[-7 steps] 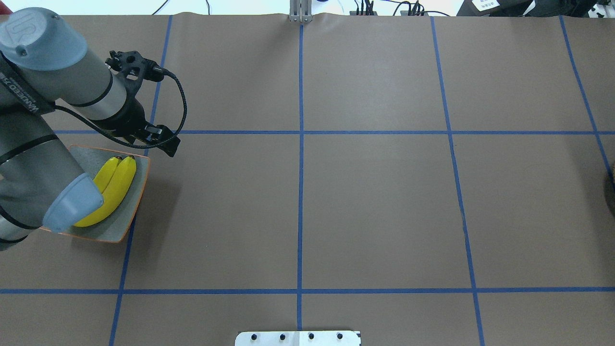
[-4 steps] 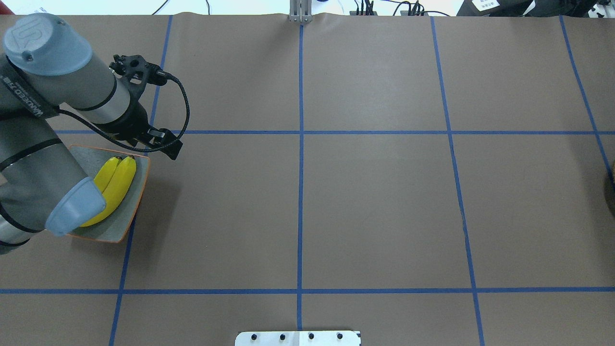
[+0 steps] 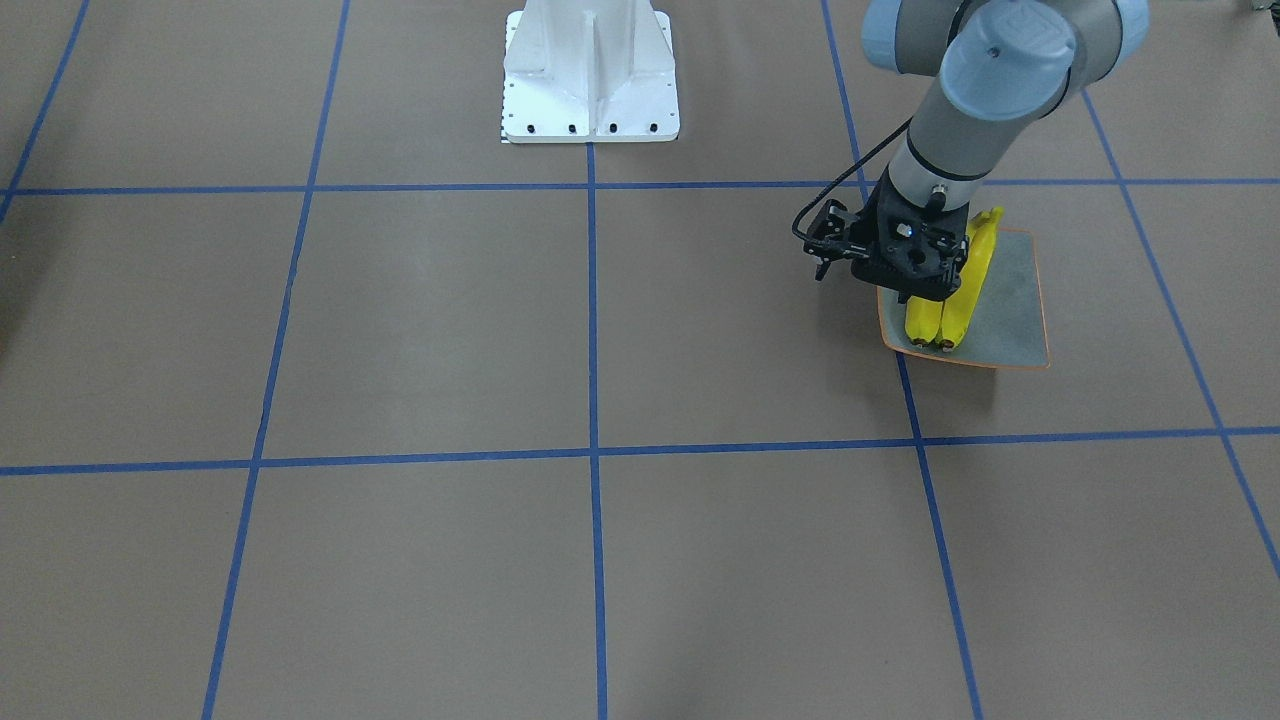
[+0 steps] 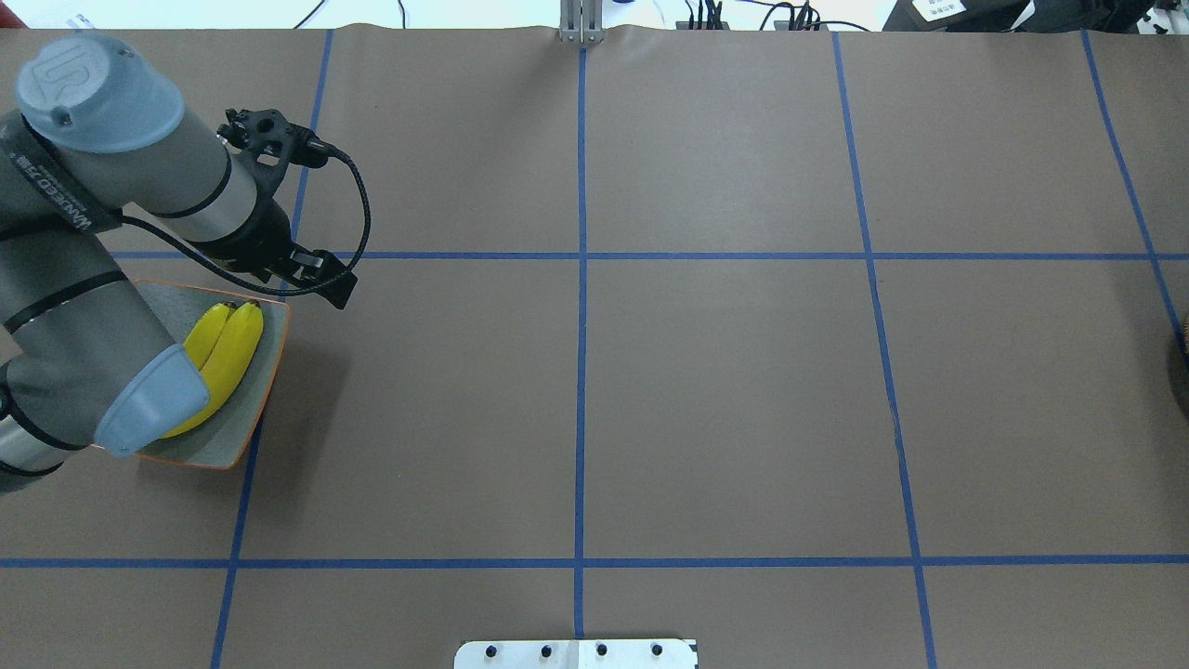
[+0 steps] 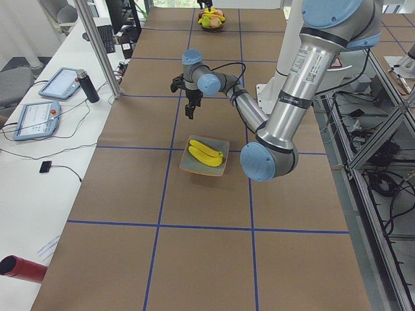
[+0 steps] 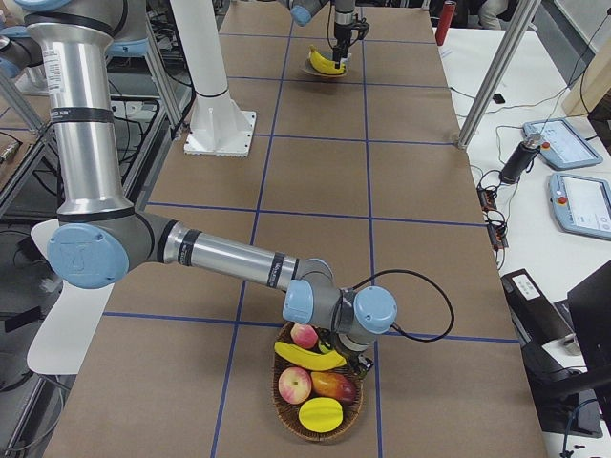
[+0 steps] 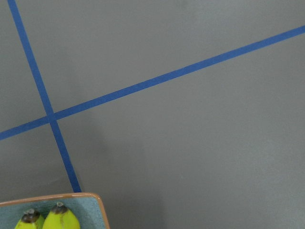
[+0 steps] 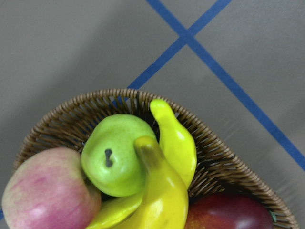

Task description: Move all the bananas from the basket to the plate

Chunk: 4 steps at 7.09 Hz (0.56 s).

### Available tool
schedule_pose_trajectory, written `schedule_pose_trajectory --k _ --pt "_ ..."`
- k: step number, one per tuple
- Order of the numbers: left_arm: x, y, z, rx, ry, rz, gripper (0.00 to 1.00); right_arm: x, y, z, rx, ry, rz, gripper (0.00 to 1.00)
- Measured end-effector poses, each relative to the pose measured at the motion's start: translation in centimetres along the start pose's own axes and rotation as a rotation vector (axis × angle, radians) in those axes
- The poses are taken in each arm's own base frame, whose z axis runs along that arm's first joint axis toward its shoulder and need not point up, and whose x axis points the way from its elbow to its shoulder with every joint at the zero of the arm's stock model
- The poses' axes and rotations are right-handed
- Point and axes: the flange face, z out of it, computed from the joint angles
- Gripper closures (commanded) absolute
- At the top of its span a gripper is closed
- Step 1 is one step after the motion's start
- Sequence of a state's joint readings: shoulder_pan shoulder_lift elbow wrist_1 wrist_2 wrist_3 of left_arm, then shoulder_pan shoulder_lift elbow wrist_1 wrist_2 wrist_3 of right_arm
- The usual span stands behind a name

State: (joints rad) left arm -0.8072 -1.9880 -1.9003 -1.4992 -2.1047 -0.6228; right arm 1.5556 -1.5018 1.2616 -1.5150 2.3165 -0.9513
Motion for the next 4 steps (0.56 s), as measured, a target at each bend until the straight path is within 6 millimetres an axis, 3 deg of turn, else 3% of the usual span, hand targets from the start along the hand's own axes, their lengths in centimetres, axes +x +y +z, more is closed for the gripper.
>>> schedule_pose_trajectory --k 1,4 --pt "0.0 0.0 0.0 0.001 0.001 0.001 0.00 -0.1 0.6 0.5 -0.003 -0.008 0.005 0.09" --pt "0.1 0.0 0.1 0.000 0.001 0.002 0.00 -0.2 1.8 1.5 -0.015 -0.024 0.106 0.12"
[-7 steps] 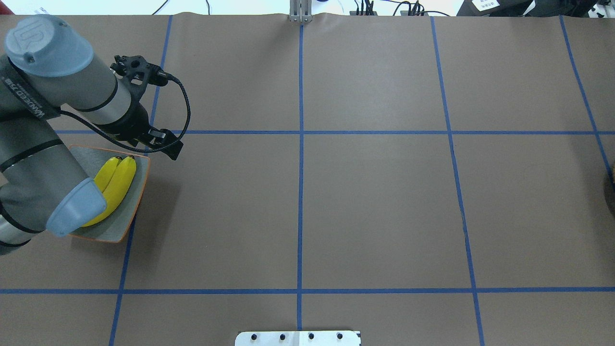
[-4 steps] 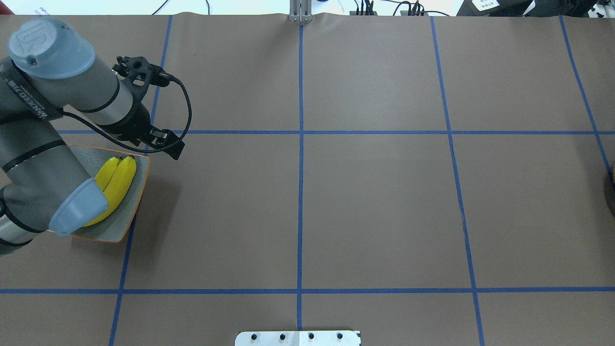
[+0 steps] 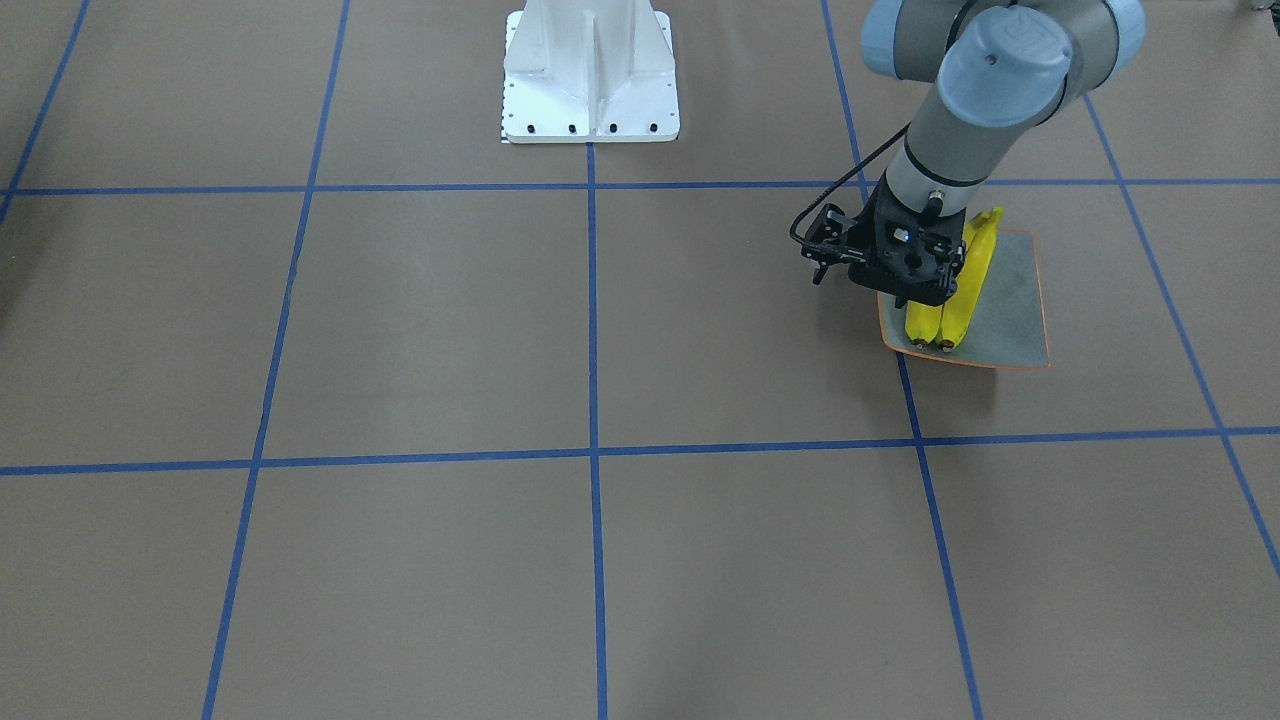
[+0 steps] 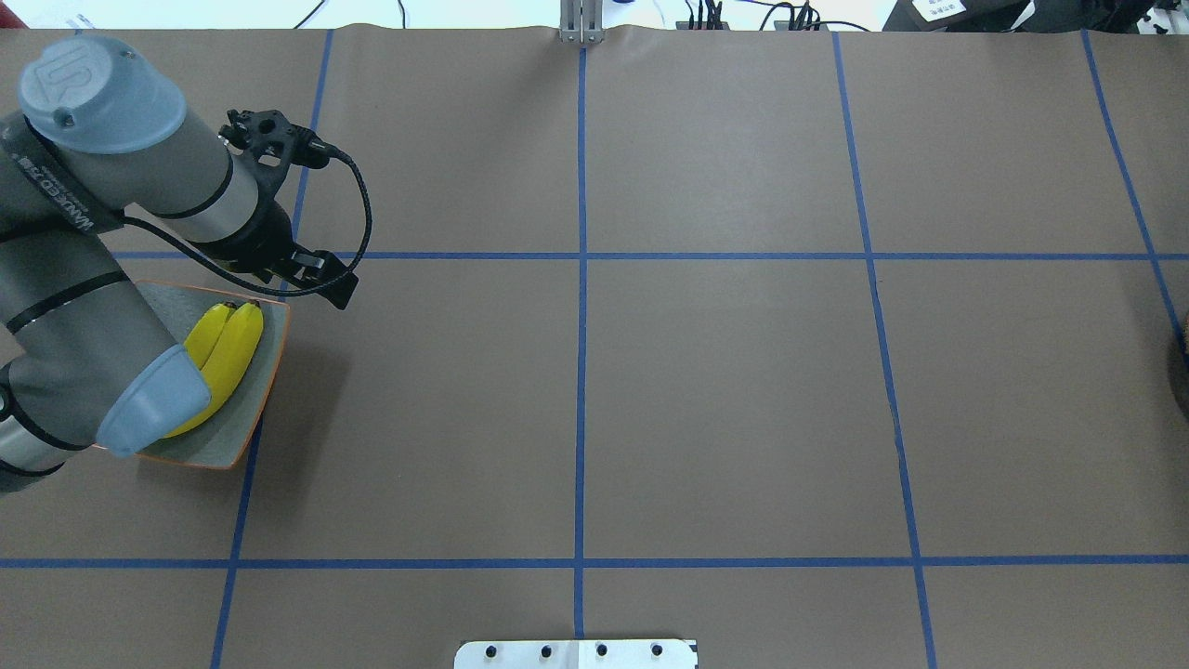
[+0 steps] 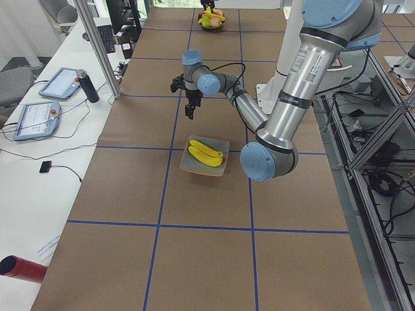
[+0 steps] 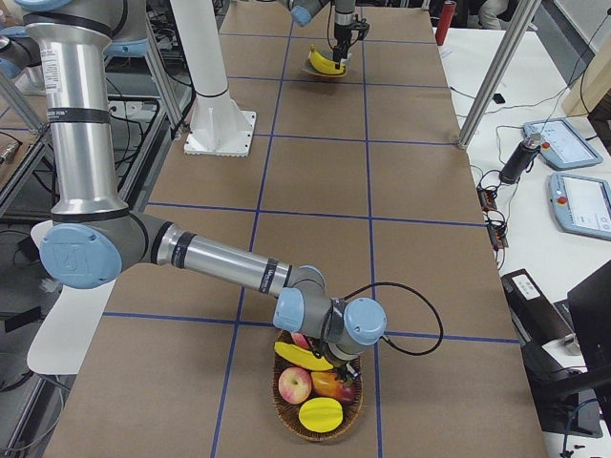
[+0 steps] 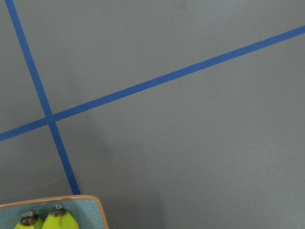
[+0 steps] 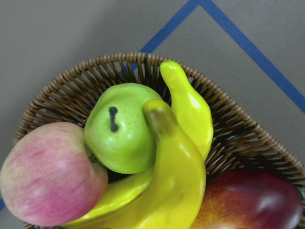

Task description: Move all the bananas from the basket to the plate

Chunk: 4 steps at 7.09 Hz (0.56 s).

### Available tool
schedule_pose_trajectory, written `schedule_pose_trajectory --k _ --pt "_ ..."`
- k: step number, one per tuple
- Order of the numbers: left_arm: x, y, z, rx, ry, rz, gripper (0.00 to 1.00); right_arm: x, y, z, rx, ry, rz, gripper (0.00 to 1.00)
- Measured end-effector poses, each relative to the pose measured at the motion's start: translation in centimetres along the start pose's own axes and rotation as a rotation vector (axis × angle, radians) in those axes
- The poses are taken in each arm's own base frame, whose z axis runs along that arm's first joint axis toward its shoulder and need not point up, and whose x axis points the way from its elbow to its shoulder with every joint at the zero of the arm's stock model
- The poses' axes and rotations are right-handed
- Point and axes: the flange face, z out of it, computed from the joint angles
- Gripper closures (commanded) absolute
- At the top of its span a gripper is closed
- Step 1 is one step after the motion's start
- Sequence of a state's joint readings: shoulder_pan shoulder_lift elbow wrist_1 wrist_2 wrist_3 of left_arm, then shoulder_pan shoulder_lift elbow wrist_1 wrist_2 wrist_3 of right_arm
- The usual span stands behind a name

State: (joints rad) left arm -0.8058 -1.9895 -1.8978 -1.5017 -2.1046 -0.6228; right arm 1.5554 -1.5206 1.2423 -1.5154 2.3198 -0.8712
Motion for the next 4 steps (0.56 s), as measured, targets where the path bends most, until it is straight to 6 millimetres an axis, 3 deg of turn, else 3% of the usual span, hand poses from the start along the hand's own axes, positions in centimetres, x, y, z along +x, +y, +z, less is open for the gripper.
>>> schedule_pose_trajectory --k 4 --pt "0.09 -0.03 0.01 0.002 -0.002 0.002 0.00 0.25 0.15 0.39 -0.006 -0.003 0.055 0.18"
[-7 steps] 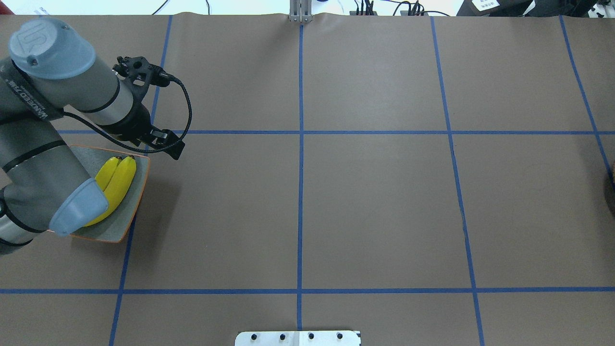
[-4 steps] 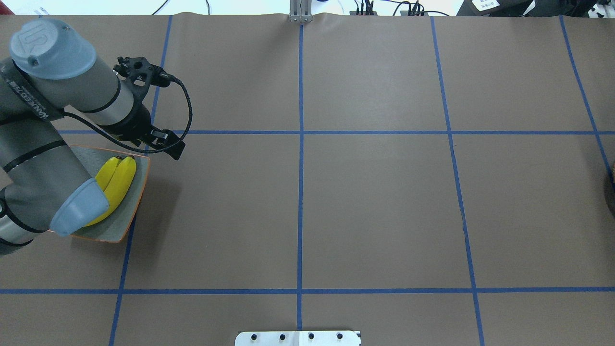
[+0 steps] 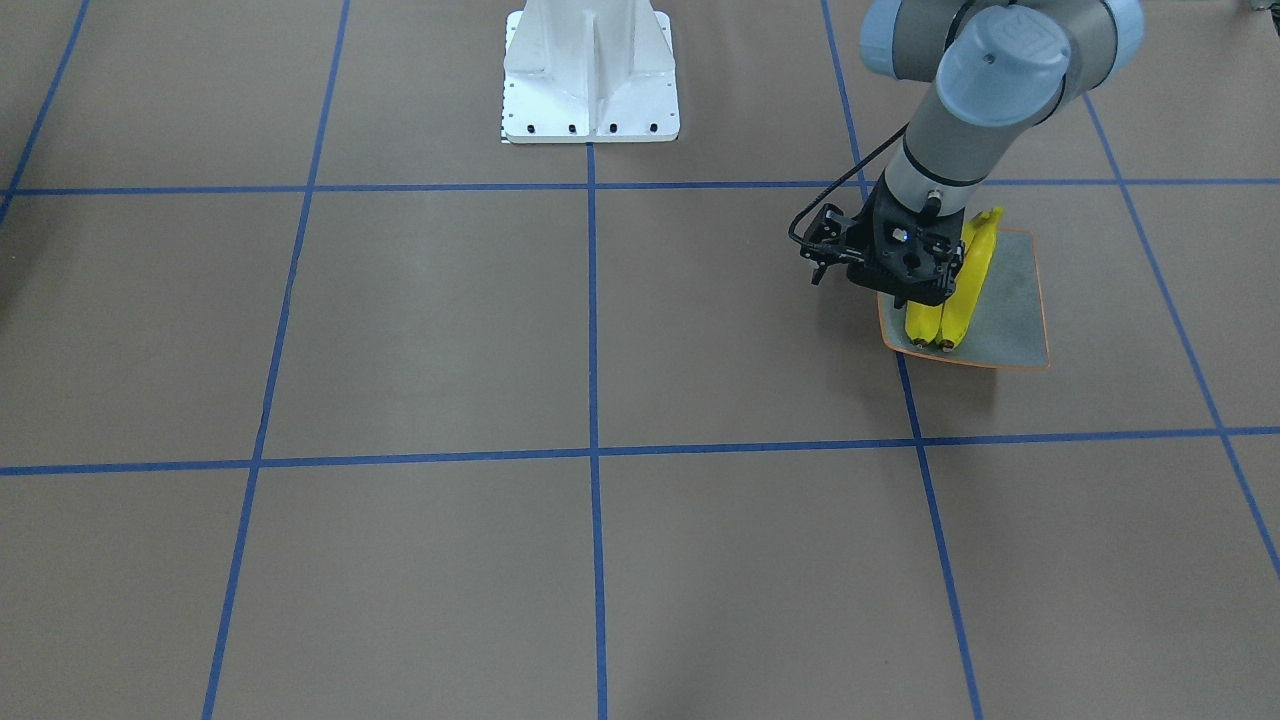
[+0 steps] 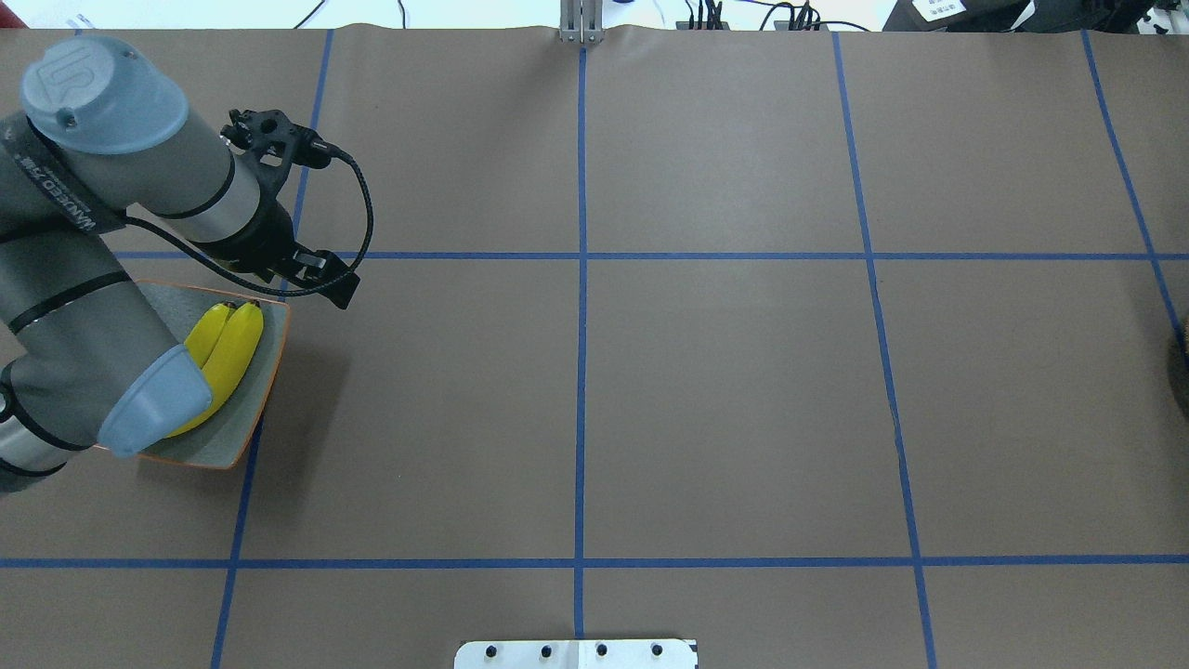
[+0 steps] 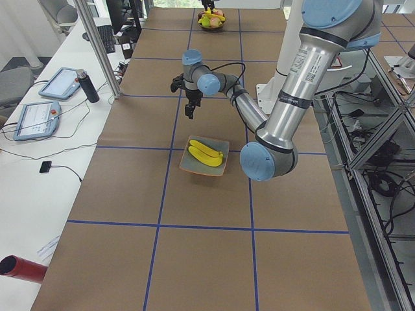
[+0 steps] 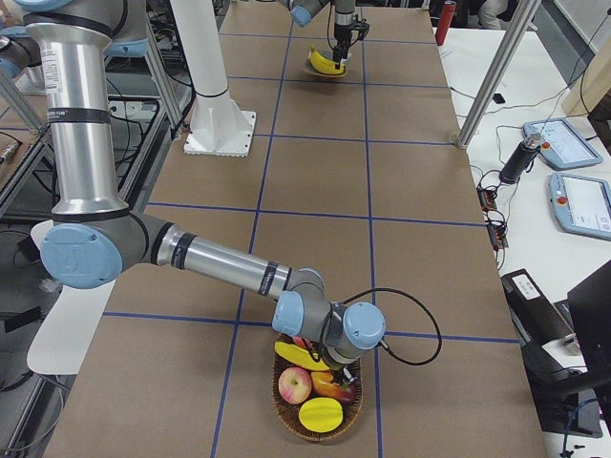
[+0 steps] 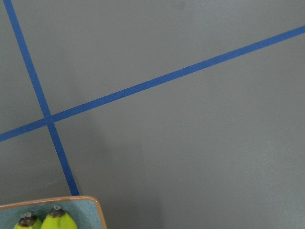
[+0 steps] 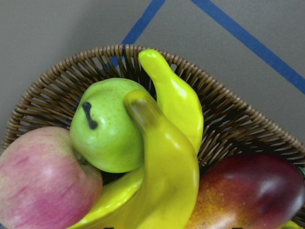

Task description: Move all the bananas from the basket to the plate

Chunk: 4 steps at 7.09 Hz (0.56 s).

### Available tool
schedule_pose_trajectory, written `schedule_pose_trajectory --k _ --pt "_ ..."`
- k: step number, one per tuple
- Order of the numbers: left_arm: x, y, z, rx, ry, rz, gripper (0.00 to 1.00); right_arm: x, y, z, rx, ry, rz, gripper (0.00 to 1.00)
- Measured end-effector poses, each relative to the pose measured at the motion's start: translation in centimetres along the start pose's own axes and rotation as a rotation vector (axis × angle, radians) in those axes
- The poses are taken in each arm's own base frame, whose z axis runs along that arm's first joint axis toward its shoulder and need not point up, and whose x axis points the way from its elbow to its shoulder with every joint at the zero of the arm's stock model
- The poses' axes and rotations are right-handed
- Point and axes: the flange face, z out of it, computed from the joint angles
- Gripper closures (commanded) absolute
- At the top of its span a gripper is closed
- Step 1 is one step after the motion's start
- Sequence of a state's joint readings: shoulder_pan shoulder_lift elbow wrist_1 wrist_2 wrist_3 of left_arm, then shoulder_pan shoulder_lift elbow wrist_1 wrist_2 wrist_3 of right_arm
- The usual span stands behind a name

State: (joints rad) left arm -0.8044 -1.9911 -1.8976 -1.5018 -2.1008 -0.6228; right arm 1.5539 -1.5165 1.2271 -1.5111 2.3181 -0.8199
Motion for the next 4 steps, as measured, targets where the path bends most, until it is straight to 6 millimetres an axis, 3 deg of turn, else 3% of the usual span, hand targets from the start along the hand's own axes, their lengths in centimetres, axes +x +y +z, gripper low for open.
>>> schedule_pose_trajectory --k 4 --pt "-0.29 -0.36 0.81 0.005 0.003 0.004 0.00 -0.07 -0.52 0.70 -0.014 -0.008 0.029 0.20"
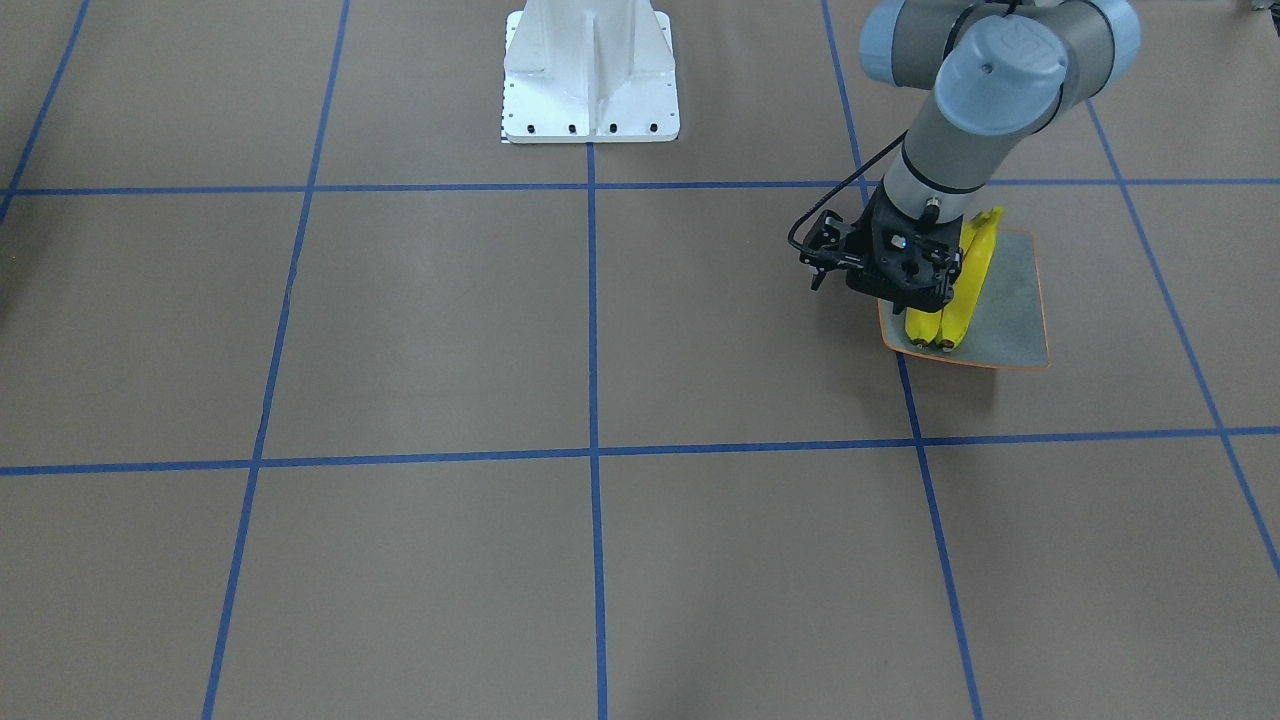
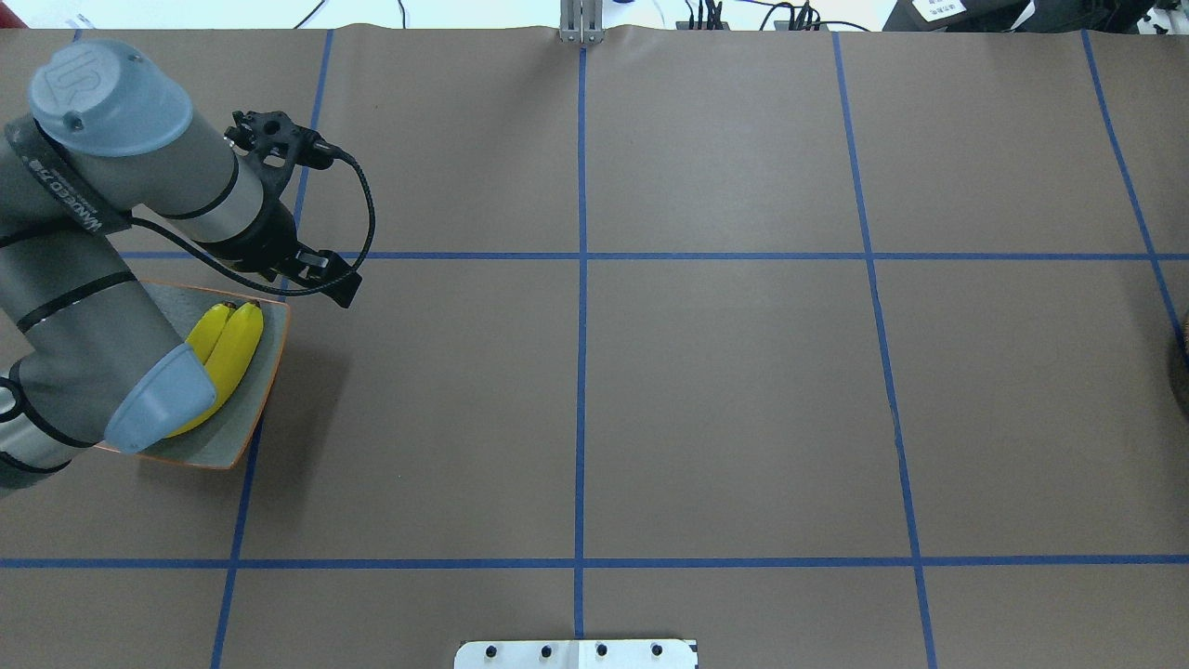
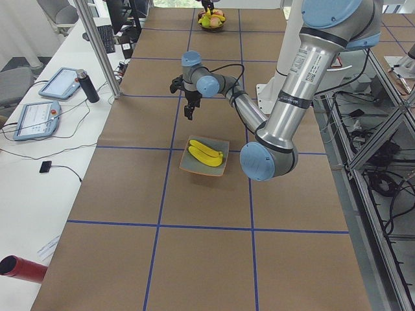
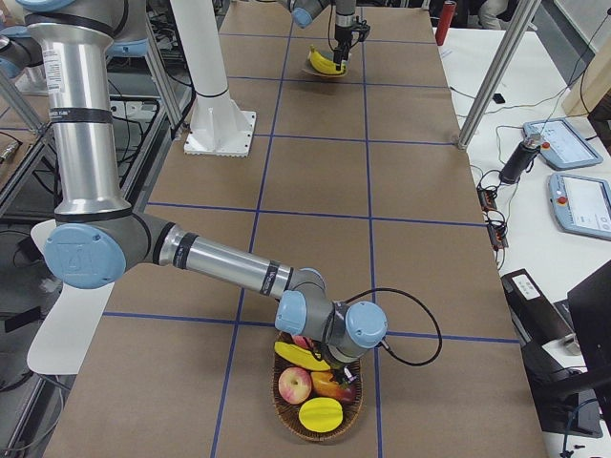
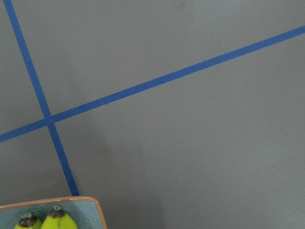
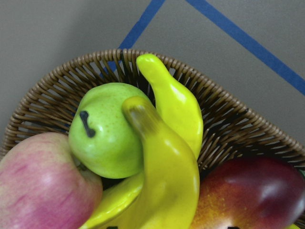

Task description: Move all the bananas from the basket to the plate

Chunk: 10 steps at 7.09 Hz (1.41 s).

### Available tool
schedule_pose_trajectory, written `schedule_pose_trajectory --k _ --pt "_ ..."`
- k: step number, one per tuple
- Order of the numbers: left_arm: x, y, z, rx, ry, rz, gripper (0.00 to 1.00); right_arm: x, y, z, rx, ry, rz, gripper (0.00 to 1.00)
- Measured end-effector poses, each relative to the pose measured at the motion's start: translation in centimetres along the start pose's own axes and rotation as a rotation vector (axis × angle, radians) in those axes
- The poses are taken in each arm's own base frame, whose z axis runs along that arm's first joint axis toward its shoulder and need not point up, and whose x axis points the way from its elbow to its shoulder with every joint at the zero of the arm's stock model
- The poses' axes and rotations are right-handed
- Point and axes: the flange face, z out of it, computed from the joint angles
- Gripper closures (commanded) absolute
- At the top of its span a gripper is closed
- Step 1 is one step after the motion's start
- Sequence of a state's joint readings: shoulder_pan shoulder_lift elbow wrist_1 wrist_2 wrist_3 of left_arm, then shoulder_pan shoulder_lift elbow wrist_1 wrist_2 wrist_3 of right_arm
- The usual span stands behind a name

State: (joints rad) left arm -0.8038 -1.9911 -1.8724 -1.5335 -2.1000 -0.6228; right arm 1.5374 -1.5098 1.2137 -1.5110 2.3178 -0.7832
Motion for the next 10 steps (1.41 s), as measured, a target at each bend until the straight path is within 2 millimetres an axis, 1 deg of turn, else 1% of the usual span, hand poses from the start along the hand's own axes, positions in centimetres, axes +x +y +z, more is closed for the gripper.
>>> schedule_pose_trajectory --k 4,7,8,9,10 --pt "-0.1 -0.1 0.3 0.000 0.000 0.000 0.00 -0.3 -1.0 0.6 -0.013 -0.007 0.034 0.24" --pt "-0.2 -0.1 0.4 -0.001 -0.001 -0.001 0.00 -0.4 -1.9 0.4 -0.014 -0.005 0.031 0.25" --pt "-0.2 -0.2 0.5 -0.001 -0.001 -0.001 0.00 -0.3 -1.9 0.6 -0.017 -0.006 0.031 0.25" --pt "-0.3 -0.3 0.7 0.002 0.001 0.001 0.00 -0.3 -1.8 0.7 -0.019 -0.008 0.033 0.28" --pt "-0.4 -0.4 1.0 0.005 0.004 0.004 0.00 -0.3 -1.8 0.8 -0.020 -0.009 0.034 0.28"
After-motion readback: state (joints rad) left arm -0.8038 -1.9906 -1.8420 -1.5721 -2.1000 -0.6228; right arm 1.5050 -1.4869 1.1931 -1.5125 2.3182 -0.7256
